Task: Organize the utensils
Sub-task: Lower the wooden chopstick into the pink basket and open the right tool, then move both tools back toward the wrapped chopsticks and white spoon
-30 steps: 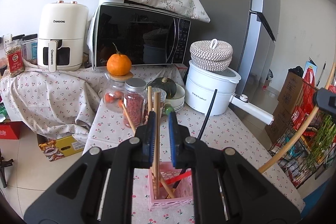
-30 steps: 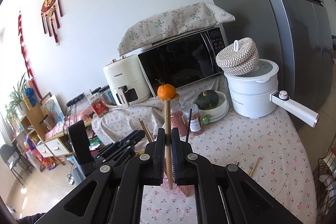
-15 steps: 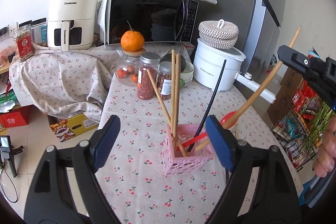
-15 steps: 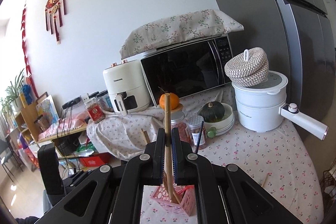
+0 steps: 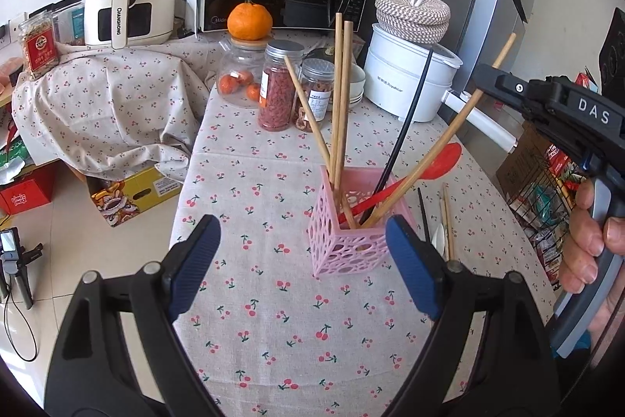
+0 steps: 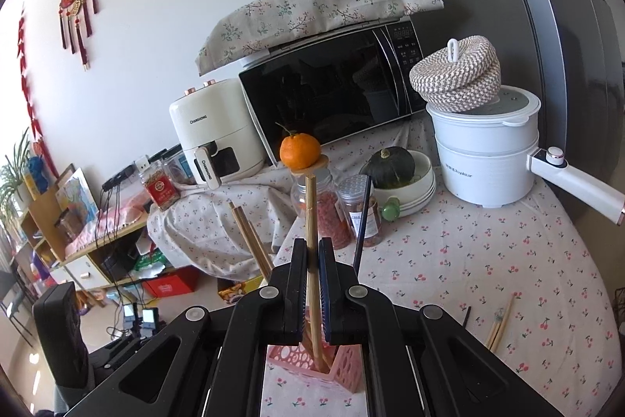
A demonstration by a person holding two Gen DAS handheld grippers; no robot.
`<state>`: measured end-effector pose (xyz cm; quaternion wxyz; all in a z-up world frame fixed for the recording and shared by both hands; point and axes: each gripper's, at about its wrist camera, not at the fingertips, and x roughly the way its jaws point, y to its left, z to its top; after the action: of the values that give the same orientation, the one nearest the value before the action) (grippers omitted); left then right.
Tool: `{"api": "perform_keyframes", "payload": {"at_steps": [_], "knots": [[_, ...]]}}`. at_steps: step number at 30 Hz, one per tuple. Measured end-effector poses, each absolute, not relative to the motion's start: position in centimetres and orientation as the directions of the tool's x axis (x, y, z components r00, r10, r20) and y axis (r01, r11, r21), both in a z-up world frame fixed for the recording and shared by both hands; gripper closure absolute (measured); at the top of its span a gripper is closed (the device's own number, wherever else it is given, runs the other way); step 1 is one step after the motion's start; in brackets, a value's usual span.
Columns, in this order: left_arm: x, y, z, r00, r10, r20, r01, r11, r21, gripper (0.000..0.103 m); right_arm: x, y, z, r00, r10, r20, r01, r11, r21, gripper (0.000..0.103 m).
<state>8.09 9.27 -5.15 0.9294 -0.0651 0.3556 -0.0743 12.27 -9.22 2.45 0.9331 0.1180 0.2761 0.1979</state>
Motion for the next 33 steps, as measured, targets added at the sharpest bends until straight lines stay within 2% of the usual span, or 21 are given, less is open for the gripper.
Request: {"api": "perform_keyframes", "payload": {"at_steps": [5,7,9,11,13,15,20,25,27,33], "knots": [[8.2,8.6,-5.3,0.726,-0.188,-0.662,0.1,0.981,-0.169,0.016,12.6,-9.9,1.8,0.767,0.434,-0.473,-0.296,0.893,0.34,0.092],[8.3,8.3,-5.4,0.721,-0.191,-0.666,0.107,0.98,-0.165,0.016,12.2,-10.2,2.2,0.778,0.429,-0.459,-0.296,0.895,0.335,0.082],[8.3,8.1,-5.4,0.719,-0.193,-0.668,0.113,0.98,-0.162,0.016,11.8,-10.6,2.6,0.79,0.43,-0.438,-0.297,0.892,0.34,0.055],[8.4,7.8,-5.4,0.716,-0.196,-0.671,0.116,0.98,-0.161,0.016,11.1,-11.2,3.2,0.806,0.43,-0.406,-0.296,0.888,0.352,0.044],[8.4,7.7,-5.5,0.713,-0.2,-0.672,0.119,0.979,-0.165,0.016,10.6,-11.8,3.8,0.816,0.43,-0.386,-0.297,0.885,0.358,0.041],[8.4,7.5,-5.4,0.713,-0.205,-0.671,0.121,0.978,-0.171,0.016,10.0,-12.4,4.4,0.828,0.422,-0.37,-0.292,0.887,0.358,0.031],[8.3,6.5,-5.1,0.715,-0.216,-0.665,0.132,0.976,-0.175,0.01,8.5,-14.4,5.2,0.851,0.399,-0.341,-0.275,0.893,0.357,0.017],[8.2,5.2,-5.2,0.701,-0.238,-0.672,0.149,0.971,-0.188,0.007,7.5,-17.0,5.3,0.866,0.356,-0.352,-0.241,0.913,0.33,0.008],[8.2,4.6,-5.3,0.694,-0.243,-0.678,0.159,0.97,-0.185,0.007,7.1,-18.3,5.1,0.869,0.34,-0.359,-0.223,0.918,0.328,0.001],[8.2,2.7,-5.8,0.672,-0.236,-0.702,0.167,0.972,-0.167,0.002,6.8,-21.6,3.8,0.86,0.269,-0.433,-0.138,0.941,0.31,0.0]]}}
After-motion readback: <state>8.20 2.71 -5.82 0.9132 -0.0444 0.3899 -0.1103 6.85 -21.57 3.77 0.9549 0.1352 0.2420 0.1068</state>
